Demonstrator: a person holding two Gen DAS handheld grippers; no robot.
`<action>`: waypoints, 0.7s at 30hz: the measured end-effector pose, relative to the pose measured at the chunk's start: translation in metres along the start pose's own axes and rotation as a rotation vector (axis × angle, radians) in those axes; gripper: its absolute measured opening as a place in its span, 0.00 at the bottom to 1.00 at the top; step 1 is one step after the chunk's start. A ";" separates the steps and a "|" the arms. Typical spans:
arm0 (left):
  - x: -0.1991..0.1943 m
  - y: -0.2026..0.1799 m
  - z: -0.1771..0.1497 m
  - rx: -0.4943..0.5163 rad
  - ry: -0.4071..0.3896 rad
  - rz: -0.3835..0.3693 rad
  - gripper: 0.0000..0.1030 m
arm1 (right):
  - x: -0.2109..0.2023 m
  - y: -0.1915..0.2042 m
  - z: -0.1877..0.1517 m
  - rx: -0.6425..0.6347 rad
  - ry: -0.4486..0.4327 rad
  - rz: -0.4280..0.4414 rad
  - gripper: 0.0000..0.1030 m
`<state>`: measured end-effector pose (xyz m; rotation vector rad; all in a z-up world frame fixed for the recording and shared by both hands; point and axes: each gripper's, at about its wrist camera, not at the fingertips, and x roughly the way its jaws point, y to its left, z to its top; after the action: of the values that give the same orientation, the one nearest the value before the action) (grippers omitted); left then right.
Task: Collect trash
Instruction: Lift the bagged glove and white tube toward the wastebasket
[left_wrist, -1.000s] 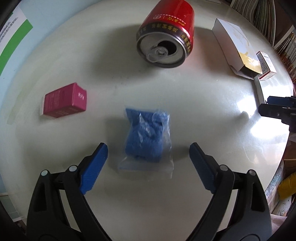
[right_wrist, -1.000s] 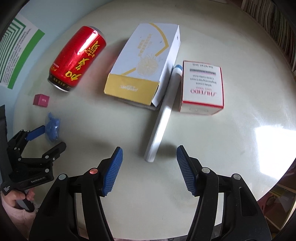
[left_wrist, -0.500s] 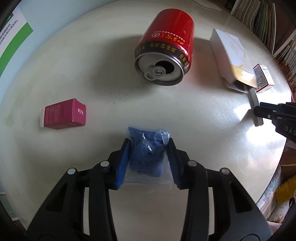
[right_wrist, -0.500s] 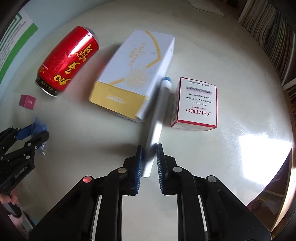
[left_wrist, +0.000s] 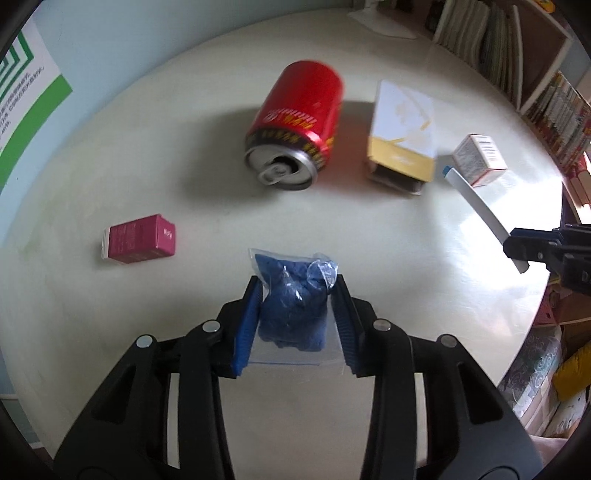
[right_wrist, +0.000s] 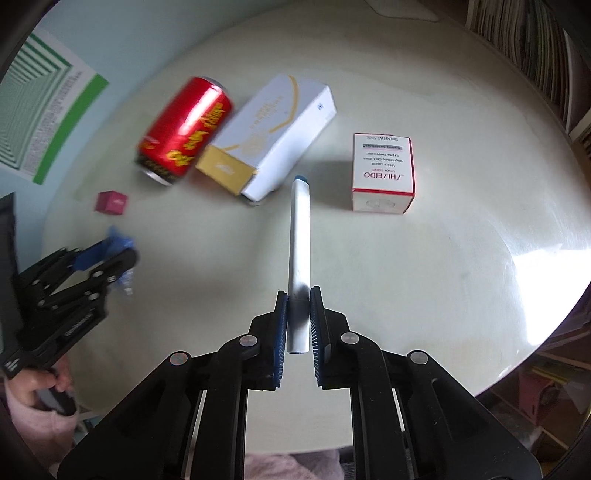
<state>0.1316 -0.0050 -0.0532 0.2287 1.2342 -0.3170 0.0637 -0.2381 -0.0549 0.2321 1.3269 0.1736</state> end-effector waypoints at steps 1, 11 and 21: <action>-0.003 -0.006 -0.002 0.007 -0.006 -0.001 0.35 | -0.005 -0.001 -0.005 -0.001 -0.008 0.006 0.13; -0.024 -0.079 0.000 0.155 -0.025 -0.033 0.35 | -0.057 -0.017 -0.049 0.049 -0.096 0.023 0.13; -0.027 -0.198 -0.007 0.454 -0.025 -0.124 0.35 | -0.089 -0.088 -0.119 0.279 -0.160 -0.023 0.13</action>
<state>0.0464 -0.1840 -0.0299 0.5372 1.1424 -0.7060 -0.0738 -0.3372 -0.0217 0.4571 1.1916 -0.0497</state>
